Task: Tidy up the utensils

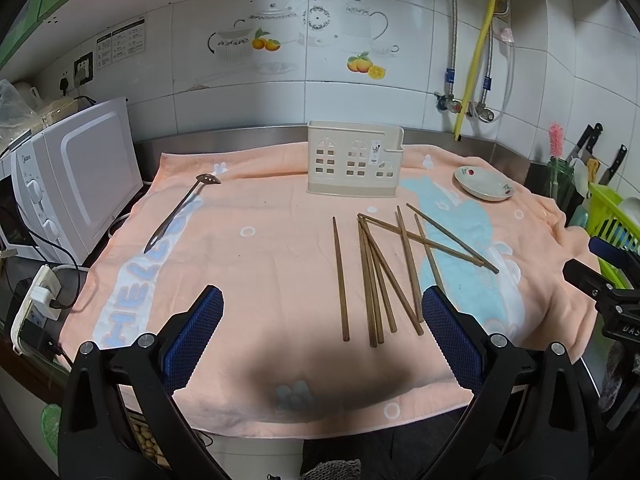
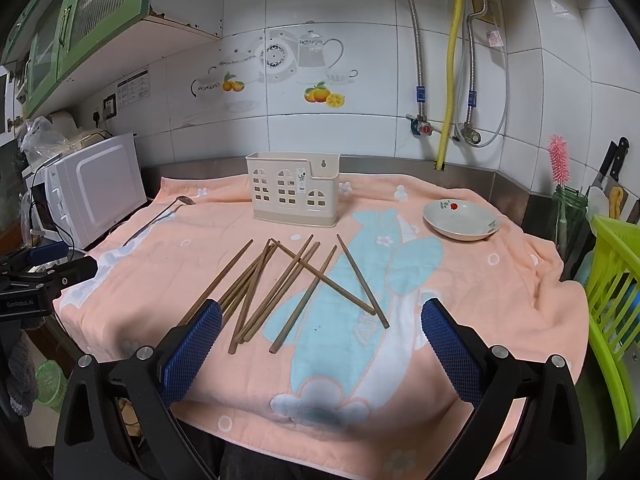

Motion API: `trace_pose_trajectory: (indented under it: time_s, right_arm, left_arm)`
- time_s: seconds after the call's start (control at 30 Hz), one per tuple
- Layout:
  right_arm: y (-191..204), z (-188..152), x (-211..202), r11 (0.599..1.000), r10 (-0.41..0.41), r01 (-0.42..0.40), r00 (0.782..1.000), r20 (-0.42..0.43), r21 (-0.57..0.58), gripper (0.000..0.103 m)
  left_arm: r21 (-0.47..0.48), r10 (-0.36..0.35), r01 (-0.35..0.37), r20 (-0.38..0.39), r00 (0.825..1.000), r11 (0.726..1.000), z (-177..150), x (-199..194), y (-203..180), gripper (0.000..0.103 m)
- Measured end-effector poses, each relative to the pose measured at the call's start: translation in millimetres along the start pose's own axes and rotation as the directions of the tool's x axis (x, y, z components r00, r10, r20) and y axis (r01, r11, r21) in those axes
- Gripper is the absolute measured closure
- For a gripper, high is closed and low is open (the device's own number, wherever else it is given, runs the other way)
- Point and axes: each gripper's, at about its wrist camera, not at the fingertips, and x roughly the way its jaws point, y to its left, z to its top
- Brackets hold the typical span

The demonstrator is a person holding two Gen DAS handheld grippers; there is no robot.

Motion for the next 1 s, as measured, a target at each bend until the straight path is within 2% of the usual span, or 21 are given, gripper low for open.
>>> trace_pose_trajectory:
  time_s: [1.0]
  right_arm:
    - [0.8,-0.7,14.8,1.000,0.014,-0.014,1.000,-0.027,0.000,0.006]
  left_arm:
    - [-0.006,-0.010,0.010,-0.035,0.999,1.000,-1.3,14.7,-2.8,0.005]
